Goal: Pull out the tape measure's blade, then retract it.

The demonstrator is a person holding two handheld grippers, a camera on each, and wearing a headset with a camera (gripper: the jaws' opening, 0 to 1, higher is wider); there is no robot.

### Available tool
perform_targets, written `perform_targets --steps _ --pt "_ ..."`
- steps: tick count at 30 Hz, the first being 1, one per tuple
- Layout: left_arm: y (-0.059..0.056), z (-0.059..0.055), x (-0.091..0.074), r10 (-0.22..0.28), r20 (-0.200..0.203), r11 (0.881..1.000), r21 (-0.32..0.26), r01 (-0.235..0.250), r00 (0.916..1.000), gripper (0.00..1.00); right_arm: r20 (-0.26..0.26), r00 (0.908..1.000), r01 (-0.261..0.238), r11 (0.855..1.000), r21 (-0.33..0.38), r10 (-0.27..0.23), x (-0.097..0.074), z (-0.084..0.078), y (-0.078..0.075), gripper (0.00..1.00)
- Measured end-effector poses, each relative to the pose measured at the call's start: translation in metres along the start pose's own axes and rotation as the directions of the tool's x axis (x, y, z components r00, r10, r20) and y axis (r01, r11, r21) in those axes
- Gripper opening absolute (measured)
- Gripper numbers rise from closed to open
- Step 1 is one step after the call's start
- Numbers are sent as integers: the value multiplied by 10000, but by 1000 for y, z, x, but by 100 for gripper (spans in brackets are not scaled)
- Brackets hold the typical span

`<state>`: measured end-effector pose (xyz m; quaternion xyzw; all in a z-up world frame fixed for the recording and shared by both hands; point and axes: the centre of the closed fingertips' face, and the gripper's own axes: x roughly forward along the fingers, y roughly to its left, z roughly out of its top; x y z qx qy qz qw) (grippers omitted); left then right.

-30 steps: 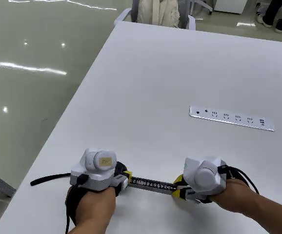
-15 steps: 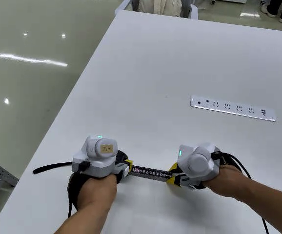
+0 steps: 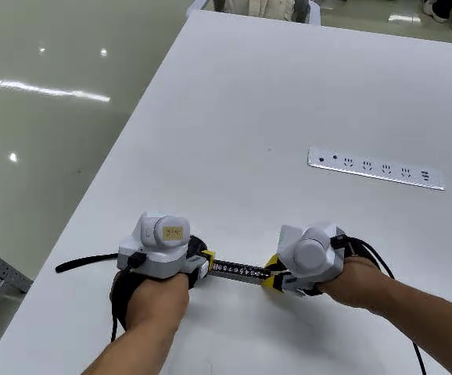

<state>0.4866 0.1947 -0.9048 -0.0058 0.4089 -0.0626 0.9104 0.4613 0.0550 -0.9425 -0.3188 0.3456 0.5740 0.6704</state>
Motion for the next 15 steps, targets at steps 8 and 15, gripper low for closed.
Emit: perform_targets --steps 8,15 --pt "0 -1 0 -8 -11 10000 10 8 10000 58 64 10000 -13 10000 -42 13 5 7 1 13" --pt "0 -1 0 -22 -31 10000 7 22 10000 58 110 9999 -6 10000 -67 7 8 11 1 13"
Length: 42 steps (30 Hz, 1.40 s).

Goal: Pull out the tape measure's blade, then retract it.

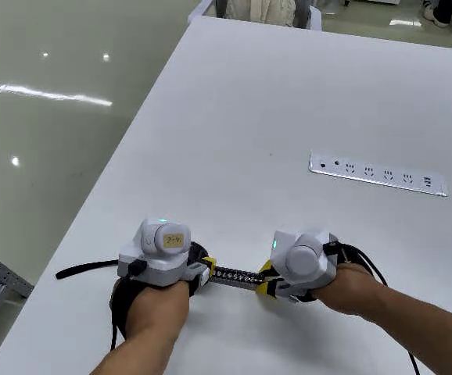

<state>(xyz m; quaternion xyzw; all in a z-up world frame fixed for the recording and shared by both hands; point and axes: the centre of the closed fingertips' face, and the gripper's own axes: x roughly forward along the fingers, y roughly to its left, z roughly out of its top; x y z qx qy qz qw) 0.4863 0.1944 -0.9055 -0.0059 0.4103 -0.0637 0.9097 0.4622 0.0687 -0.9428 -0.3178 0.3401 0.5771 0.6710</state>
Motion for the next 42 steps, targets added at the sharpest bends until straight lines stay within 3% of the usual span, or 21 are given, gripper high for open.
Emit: perform_targets --steps 42 --pt "0 1 -2 -73 44 10000 16 73 10000 58 407 9991 -127 9998 -141 133 20 37 4 13"
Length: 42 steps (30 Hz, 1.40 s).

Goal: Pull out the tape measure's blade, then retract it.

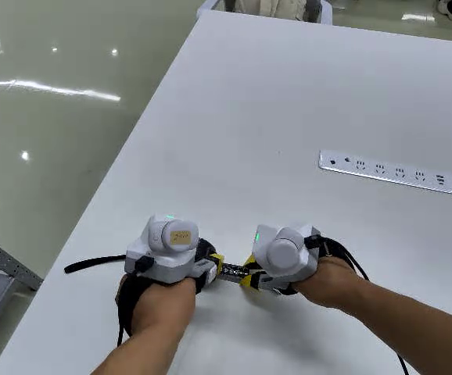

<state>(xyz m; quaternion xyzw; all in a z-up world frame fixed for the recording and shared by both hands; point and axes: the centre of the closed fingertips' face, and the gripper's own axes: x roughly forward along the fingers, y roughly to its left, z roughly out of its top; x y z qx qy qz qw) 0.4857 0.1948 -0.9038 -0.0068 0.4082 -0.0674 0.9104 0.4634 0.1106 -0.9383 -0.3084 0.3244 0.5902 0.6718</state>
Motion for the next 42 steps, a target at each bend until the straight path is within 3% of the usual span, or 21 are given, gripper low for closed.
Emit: perform_targets --steps 34,42 --pt "0 0 1 -55 -116 10000 25 55 9999 57 149 9999 -55 9999 -118 57 14 17 1 13" --pt "1 1 1 -5 75 9999 127 4 10000 57 310 9995 -53 10000 -50 55 16 18 1 13"
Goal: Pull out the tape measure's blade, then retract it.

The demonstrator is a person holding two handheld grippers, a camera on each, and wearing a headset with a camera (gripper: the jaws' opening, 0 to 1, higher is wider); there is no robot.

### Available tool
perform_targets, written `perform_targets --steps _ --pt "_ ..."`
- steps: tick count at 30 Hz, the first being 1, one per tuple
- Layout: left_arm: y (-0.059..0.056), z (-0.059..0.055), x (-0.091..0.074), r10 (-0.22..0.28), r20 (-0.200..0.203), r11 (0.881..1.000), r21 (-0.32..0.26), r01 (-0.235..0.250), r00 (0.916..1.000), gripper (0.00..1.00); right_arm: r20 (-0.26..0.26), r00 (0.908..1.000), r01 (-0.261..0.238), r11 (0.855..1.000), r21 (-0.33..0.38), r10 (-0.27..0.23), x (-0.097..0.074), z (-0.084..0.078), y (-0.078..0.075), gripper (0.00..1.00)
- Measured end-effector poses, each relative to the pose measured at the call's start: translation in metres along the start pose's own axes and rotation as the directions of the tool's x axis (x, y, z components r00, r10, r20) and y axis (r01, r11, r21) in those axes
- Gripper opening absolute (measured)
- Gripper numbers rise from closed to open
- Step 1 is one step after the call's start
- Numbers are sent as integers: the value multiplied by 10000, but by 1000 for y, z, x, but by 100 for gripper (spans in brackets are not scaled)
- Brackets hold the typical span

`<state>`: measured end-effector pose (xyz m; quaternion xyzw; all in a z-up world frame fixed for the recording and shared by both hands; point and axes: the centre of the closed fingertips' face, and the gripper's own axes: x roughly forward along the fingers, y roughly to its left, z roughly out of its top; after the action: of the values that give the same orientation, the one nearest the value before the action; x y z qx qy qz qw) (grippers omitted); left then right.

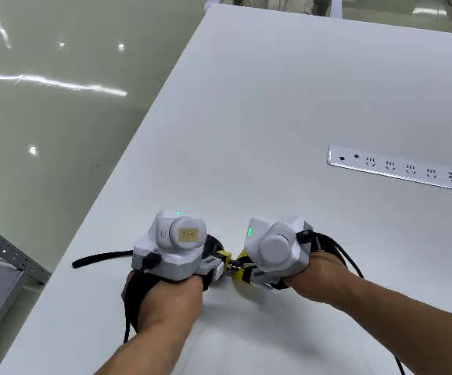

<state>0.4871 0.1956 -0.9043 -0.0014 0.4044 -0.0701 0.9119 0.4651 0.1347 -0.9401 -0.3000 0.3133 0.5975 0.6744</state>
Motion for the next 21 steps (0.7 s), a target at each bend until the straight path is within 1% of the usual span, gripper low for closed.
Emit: perform_targets --steps 21 --pt "-1 -1 -1 -106 58 9999 24 106 9999 57 83 9999 -109 9998 -142 111 8 6 0 13"
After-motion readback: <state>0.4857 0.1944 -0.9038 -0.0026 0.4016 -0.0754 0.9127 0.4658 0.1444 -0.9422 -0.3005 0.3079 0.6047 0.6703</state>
